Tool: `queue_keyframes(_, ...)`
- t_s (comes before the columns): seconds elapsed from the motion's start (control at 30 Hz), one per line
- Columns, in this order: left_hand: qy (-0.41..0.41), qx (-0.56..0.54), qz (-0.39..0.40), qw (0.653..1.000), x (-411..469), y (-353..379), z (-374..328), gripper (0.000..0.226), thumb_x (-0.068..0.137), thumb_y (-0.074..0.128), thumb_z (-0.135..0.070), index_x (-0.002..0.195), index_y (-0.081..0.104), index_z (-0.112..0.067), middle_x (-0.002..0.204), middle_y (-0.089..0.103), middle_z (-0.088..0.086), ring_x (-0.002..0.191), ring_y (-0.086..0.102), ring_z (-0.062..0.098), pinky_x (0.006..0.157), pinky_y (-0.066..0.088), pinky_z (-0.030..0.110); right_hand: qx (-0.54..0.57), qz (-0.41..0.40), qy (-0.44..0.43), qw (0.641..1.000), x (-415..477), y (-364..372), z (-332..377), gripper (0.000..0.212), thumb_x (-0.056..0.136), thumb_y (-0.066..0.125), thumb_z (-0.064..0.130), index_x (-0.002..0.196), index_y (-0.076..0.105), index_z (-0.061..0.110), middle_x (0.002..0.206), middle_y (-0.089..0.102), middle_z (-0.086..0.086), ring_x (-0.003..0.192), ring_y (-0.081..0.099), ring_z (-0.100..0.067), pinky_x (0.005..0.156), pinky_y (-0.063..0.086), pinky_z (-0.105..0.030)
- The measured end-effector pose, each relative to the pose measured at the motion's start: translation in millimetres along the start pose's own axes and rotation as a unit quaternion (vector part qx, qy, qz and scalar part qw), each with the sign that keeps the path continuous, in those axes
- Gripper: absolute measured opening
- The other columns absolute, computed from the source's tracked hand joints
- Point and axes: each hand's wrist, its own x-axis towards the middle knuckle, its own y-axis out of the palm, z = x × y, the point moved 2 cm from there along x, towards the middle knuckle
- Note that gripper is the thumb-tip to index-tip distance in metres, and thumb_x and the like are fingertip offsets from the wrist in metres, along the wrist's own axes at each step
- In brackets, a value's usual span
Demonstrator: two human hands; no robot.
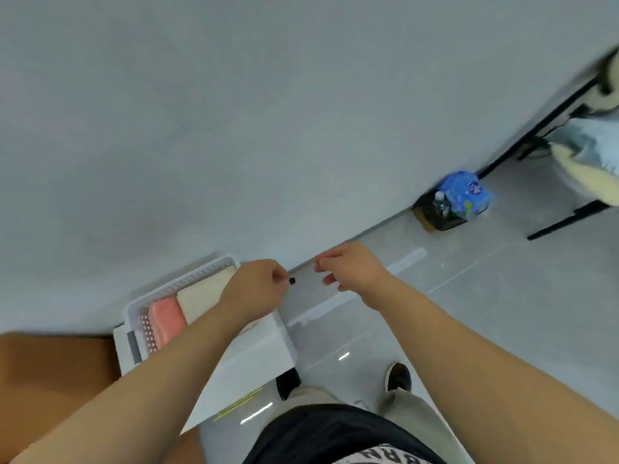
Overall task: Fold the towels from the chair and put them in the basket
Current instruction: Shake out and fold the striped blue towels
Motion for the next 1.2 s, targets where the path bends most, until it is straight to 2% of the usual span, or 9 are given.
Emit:
queue_keyframes(0.1, 0.05, 0.009, -0.019, 0.999, 15, 4, -89, 0.02, 0.095, 0.06, -0.032, 0.11, 0.071, -0.026, 0.112, 0.069, -0.01, 0.102, 0.063, 0.012, 0.087, 0.047, 0.024, 0.049, -0.05, -0.007, 0.998, -14, -81, -11, 0.02, 0.096, 0.057, 0.021, 0.109, 0.072, 0.017, 0.103, 0.074, 0.003, 0.092, 0.072, -0.019, 0.068, 0.052, -0.026)
queue_keyframes(0.2, 0.084, -0.038, -0.024, 0.995, 28, 18, -179, 0.014, 0.094, 0.061, -0.029, 0.104, 0.071, -0.025, 0.105, 0.069, -0.011, 0.083, 0.066, 0.011, 0.083, 0.055, 0.03, 0.088, -0.098, -0.024, 0.991, -28, -163, -30, 0.021, 0.096, 0.058, 0.024, 0.11, 0.072, 0.015, 0.1, 0.074, 0.003, 0.08, 0.07, -0.015, 0.065, 0.05, -0.026)
queue_keyframes(0.37, 0.099, -0.119, -0.032, 0.987, 37, 62, -329, 0.008, 0.092, 0.063, -0.022, 0.093, 0.071, -0.024, 0.09, 0.072, -0.007, 0.071, 0.07, 0.015, 0.054, 0.045, 0.018, 0.117, -0.146, -0.058, 0.981, -62, -309, -69, 0.021, 0.097, 0.057, 0.021, 0.11, 0.071, 0.013, 0.101, 0.075, -0.001, 0.071, 0.065, -0.014, 0.061, 0.045, -0.026)
queue_keyframes(0.47, 0.096, -0.162, -0.036, 0.981, 39, 93, -411, 0.01, 0.091, 0.063, -0.018, 0.093, 0.072, -0.021, 0.087, 0.073, -0.004, 0.066, 0.071, 0.019, 0.045, 0.042, 0.016, 0.118, -0.167, -0.065, 0.977, -81, -397, -96, 0.02, 0.098, 0.057, 0.022, 0.108, 0.072, 0.013, 0.1, 0.075, -0.002, 0.069, 0.062, -0.014, 0.057, 0.043, -0.023)
queue_keyframes(0.6, 0.105, -0.157, -0.011, 0.982, 57, 131, -511, 0.009, 0.09, 0.064, -0.016, 0.092, 0.073, -0.017, 0.085, 0.074, 0.004, 0.06, 0.069, 0.02, 0.043, 0.043, 0.019, 0.153, -0.196, -0.05, 0.967, -93, -503, -130, 0.021, 0.098, 0.057, 0.019, 0.107, 0.072, 0.008, 0.1, 0.074, -0.006, 0.071, 0.06, -0.016, 0.052, 0.043, -0.018)
queue_keyframes(0.83, 0.141, -0.147, 0.037, 0.978, 163, 208, -676, 0.006, 0.09, 0.067, -0.013, 0.087, 0.071, -0.016, 0.072, 0.068, 0.002, 0.043, 0.059, 0.011, 0.039, 0.04, 0.018, 0.185, -0.251, -0.028, 0.95, -47, -677, -187, 0.022, 0.1, 0.053, 0.018, 0.111, 0.07, 0.009, 0.104, 0.074, -0.005, 0.069, 0.062, -0.014, 0.057, 0.043, -0.023)
queue_keyframes(0.97, 0.159, -0.136, 0.095, 0.973, 234, 259, -786, 0.01, 0.091, 0.067, -0.015, 0.083, 0.071, -0.019, 0.067, 0.066, -0.002, 0.047, 0.059, 0.011, 0.043, 0.044, 0.02, 0.194, -0.294, 0.012, 0.936, -22, -788, -220, 0.021, 0.1, 0.052, 0.018, 0.11, 0.069, 0.011, 0.104, 0.073, -0.004, 0.069, 0.063, -0.013, 0.058, 0.045, -0.023)
queue_keyframes(1.03, 0.173, -0.123, 0.124, 0.969, 257, 279, -844, 0.008, 0.091, 0.066, -0.015, 0.085, 0.07, -0.019, 0.074, 0.068, 0.0, 0.05, 0.062, 0.012, 0.045, 0.045, 0.02, 0.203, -0.312, 0.034, 0.928, -18, -841, -233, 0.021, 0.1, 0.052, 0.017, 0.109, 0.07, 0.011, 0.105, 0.073, -0.006, 0.069, 0.063, -0.013, 0.057, 0.045, -0.023)
queue_keyframes(1.2, 0.224, -0.067, 0.162, 0.959, 311, 329, -987, 0.008, 0.091, 0.063, -0.017, 0.086, 0.069, -0.018, 0.075, 0.067, -0.003, 0.05, 0.062, 0.008, 0.054, 0.047, 0.02, 0.237, -0.347, 0.065, 0.905, 0, -968, -271, 0.019, 0.1, 0.053, 0.021, 0.105, 0.071, 0.018, 0.097, 0.074, 0.001, 0.075, 0.067, -0.014, 0.068, 0.051, -0.028)
